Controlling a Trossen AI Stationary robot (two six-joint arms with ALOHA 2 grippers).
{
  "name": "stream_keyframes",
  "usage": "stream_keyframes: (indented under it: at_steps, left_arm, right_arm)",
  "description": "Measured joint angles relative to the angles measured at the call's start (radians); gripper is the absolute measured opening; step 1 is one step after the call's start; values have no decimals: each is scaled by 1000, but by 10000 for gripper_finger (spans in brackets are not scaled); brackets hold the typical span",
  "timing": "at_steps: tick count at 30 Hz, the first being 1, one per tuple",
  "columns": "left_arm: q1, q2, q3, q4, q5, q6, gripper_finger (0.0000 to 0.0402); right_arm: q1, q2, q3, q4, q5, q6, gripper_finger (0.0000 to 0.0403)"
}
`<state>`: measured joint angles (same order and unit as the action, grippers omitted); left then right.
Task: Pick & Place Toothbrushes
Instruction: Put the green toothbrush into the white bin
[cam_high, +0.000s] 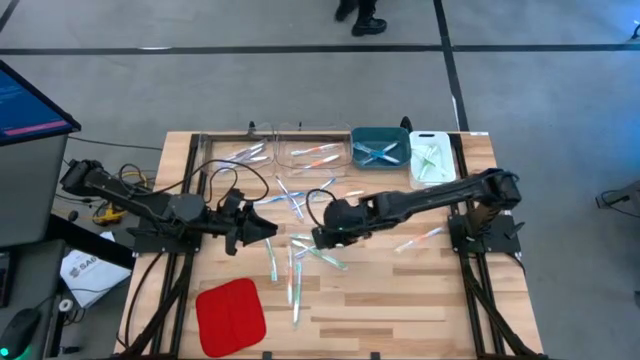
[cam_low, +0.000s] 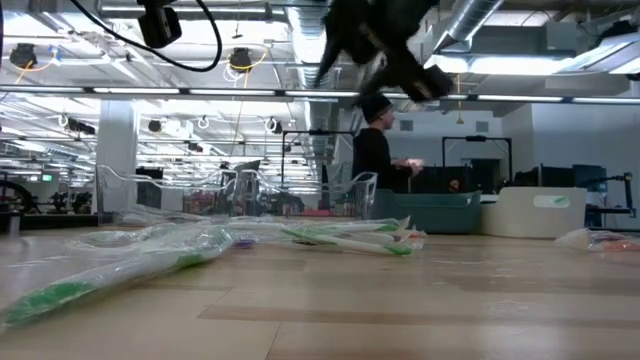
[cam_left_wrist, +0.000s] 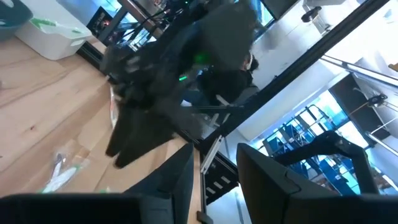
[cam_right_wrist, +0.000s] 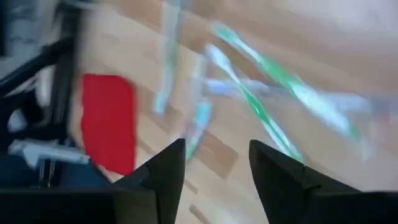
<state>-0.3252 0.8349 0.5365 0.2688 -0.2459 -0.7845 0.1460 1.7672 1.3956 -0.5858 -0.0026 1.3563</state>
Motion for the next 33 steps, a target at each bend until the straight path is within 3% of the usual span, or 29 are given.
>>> stream_keyframes:
  at_steps: [6, 8, 14, 19, 25, 33]
  left_arm:
    - [0, 0, 0, 1, 0, 32, 117]
    - [0, 1, 0, -1, 0, 45, 117]
    - [0, 0, 0, 0, 1, 47, 117]
    - [0, 0, 0, 0, 6, 47, 117]
    - [0, 0, 0, -3, 8, 47, 117]
    - [0, 0, 0, -3, 8, 50, 117]
  right_arm:
    - [-23, 26, 1, 141, -166, 201, 175]
    - [-23, 50, 7, 209, -174, 145, 179]
    - [-40, 92, 4, 142, -266, -176, 181]
    - [-33, 137, 2, -73, -309, -152, 160]
    - [-6, 171, 4, -91, -304, -101, 107]
    - [-21, 171, 4, -167, -162, -116, 32]
